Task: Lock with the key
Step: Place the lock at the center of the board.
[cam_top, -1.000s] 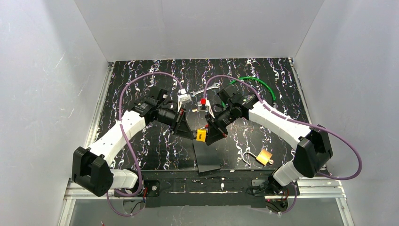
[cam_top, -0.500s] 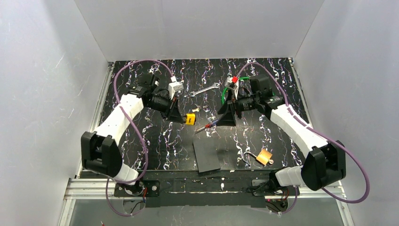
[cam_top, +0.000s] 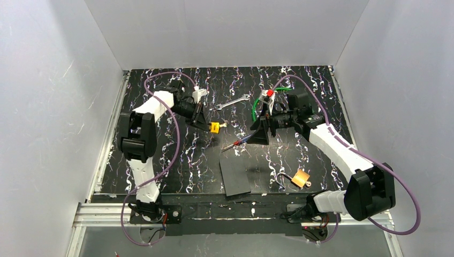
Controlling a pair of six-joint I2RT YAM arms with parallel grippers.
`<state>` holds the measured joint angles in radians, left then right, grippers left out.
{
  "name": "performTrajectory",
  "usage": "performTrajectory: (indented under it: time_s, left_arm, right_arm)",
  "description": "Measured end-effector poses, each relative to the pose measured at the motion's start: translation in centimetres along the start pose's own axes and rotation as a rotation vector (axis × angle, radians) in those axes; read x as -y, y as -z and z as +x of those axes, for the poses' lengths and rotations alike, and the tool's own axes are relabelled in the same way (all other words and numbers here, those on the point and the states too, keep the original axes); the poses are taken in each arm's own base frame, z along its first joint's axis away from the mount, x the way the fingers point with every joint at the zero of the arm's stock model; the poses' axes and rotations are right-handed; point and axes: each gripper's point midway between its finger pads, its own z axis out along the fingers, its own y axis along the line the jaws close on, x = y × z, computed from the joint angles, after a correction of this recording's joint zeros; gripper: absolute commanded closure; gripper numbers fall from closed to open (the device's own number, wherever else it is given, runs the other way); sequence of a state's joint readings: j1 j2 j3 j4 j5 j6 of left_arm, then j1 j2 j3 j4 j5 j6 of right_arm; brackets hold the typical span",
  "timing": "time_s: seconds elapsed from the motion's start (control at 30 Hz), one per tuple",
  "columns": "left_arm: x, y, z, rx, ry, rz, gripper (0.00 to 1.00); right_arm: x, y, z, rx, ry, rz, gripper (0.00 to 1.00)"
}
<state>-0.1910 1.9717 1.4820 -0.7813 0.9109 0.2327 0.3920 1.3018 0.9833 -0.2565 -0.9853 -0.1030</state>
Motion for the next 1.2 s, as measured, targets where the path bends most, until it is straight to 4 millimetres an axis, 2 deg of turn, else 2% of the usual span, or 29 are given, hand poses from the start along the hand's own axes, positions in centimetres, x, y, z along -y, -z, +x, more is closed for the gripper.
performTrajectory:
  time_s: [0.37, 0.57, 0.7, 0.8, 1.0, 1.07, 1.1, 1.13, 1.2]
  left_arm:
    - [-4.7, -0.7, -1.8, 0.027, 0.141, 0.002, 1.00]
    - [-6.1, -0.8, -2.1, 0.024, 0.173, 0.000, 0.98]
    - [-6.3, -0.8, -2.6, 0.024, 0.174, 0.002, 0.73]
    - [-6.5, -0.9, -3.0, 0.026, 0.176, 0.009, 0.60]
    - [-6.5, -1.0, -2.6, 0.011, 0.199, 0.005, 0.42]
    - [-6.5, -0.9, -2.5, 0.005, 0.204, -0.003, 0.16]
    - [-6.6, -0.8, -2.4, 0.004, 0.200, -0.012, 0.07]
    - [-6.6, -0.7, -2.4, 0.002, 0.197, -0.021, 0.03]
    - [-6.5, -0.3, -2.4, 0.003, 0.191, -0.045, 0.02]
  right_arm:
    - [0.1, 0.0, 0.0, 0.000, 0.002, 0.004, 0.02]
    - [0.2, -0.1, 0.0, -0.001, 0.000, 0.007, 0.02]
    - [0.6, -0.1, 0.2, -0.005, -0.004, 0.024, 0.02]
    - [1.2, -0.1, 0.3, -0.012, -0.001, 0.054, 0.02]
    - [2.6, 0.3, 1.1, -0.049, 0.008, 0.137, 0.02]
    - [3.1, 0.5, 1.1, -0.066, 0.011, 0.170, 0.02]
    - [3.4, 0.7, 1.1, -0.076, 0.013, 0.190, 0.02]
    - [3.7, 0.9, 1.0, -0.084, 0.015, 0.210, 0.02]
    - [4.4, 1.6, 0.6, -0.098, 0.018, 0.260, 0.02]
